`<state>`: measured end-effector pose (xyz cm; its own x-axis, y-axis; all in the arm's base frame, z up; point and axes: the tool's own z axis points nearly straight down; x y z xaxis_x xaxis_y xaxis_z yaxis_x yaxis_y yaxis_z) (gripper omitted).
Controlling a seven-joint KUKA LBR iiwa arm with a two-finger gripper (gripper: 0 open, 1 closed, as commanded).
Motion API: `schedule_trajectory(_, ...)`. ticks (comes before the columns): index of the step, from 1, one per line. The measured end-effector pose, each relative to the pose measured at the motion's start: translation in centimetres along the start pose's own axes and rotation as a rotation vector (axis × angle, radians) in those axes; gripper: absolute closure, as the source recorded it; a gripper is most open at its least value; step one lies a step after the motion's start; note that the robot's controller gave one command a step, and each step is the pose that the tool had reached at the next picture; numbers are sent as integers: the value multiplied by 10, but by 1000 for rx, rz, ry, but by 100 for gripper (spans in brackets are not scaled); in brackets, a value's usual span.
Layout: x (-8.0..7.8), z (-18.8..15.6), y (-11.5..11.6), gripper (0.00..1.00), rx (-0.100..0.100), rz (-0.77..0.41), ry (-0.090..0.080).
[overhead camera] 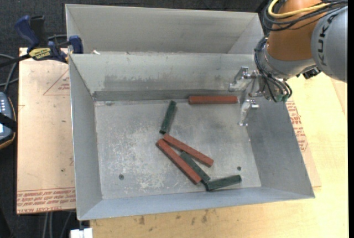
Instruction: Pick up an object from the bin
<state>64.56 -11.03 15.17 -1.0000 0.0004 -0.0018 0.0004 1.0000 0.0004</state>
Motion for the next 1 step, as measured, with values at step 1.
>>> schedule_trajectory(1,66,26,20,0,-1,47,-2)
